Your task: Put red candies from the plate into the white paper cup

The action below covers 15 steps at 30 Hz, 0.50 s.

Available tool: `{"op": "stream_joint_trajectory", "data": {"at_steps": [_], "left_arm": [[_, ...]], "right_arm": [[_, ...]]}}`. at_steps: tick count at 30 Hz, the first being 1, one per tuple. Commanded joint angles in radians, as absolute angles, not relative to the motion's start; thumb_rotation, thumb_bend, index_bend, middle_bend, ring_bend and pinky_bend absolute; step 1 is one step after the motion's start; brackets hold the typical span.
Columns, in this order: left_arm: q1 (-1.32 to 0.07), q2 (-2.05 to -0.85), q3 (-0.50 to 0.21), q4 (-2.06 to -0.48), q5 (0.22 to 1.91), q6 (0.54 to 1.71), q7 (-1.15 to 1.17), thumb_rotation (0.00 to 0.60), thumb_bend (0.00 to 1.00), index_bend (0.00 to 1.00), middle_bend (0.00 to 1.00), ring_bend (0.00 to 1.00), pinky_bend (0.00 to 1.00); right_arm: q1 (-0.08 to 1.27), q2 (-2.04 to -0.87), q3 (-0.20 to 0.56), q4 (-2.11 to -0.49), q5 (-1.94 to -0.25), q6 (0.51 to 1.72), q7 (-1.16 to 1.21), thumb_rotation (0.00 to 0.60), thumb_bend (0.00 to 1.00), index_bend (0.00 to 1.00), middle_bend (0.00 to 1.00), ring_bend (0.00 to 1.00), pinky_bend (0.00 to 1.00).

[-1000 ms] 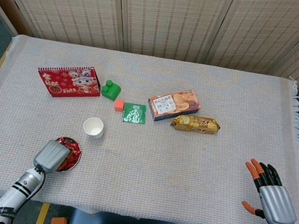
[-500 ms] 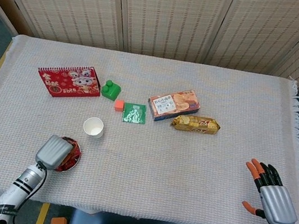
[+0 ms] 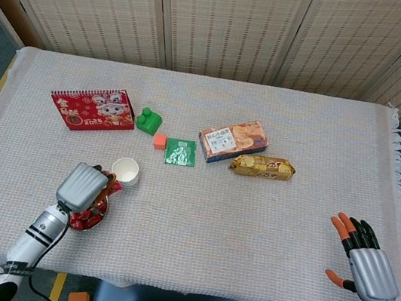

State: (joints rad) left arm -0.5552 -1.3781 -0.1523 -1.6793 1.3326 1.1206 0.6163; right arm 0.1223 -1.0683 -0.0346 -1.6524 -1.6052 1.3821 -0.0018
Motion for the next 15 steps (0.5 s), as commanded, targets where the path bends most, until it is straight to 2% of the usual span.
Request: {"op": "stream_joint_trajectory", "data": {"at_steps": [1,7,15], "left_arm": [[-0.598,-1.374,-0.194,-1.713,1.293,1.1,0.655,0.6,0.5,0.63,0.63,0.56,0.96],[-0.664,-1.405,-0.23,-1.691,1.214,1.05,0.687,0.6,0.5,0.63,0.63,0.56,0.96],[-0.724,-1.479,-0.22,-1.565,1.141,1.004,0.704,0.6,0.5,0.63,0.63,0.56,0.96]], "right_arm": [[0.124,-1.07,-0.033,-1.651,-1.6,1.378,-0.004,0.6,0.06,0.0,0.0,0.0,0.0],[0.126,-1.072,-0.027,-1.651,-1.585,1.371,-0.011,0.6,0.06,0.0,0.0,0.0,0.0],[0.128,-1.075,-0.023,-1.651,-1.572,1.364,-0.019,0.6,0.06,0.0,0.0,0.0,0.0]]}}
